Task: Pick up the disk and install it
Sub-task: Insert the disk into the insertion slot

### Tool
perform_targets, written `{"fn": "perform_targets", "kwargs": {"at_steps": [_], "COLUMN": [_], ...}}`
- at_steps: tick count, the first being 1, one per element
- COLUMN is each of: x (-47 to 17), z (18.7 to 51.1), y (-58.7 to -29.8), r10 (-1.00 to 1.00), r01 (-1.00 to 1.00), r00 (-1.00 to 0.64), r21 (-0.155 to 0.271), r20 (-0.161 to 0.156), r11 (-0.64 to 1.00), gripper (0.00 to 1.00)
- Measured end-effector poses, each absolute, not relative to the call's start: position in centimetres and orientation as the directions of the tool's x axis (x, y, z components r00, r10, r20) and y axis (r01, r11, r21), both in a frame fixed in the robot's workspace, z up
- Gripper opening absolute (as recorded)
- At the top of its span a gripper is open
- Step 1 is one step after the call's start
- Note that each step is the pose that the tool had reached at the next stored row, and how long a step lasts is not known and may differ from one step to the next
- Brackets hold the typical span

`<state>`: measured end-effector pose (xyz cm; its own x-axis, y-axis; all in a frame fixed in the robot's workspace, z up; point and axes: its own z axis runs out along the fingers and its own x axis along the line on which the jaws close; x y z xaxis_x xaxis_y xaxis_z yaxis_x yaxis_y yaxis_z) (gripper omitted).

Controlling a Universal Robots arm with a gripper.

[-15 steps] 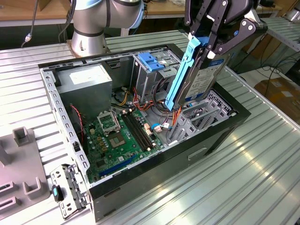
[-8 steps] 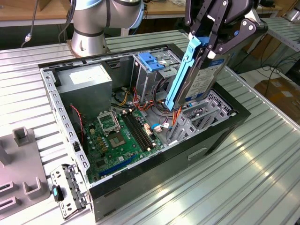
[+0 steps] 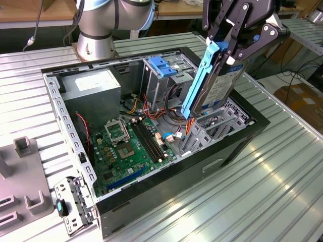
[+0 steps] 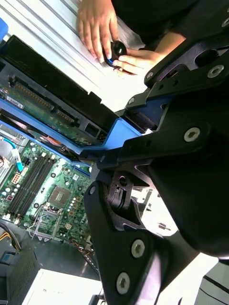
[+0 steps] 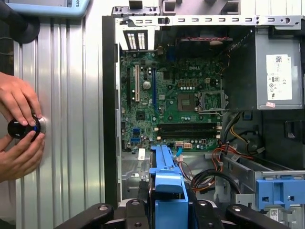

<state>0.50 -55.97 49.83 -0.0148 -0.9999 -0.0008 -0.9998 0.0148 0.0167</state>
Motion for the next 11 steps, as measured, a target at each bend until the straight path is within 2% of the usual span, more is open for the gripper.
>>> {"fn": "perform_targets", "kwargs": {"at_steps": [11], "x": [1.6], "z": [48.7], "y": [-56.3], "r10": [-1.000], "r01": [-1.000], "r00": [0.015], "r21": [0.009], "r20": [0.000], "r11": [-0.015], "gripper": [0.37]}}
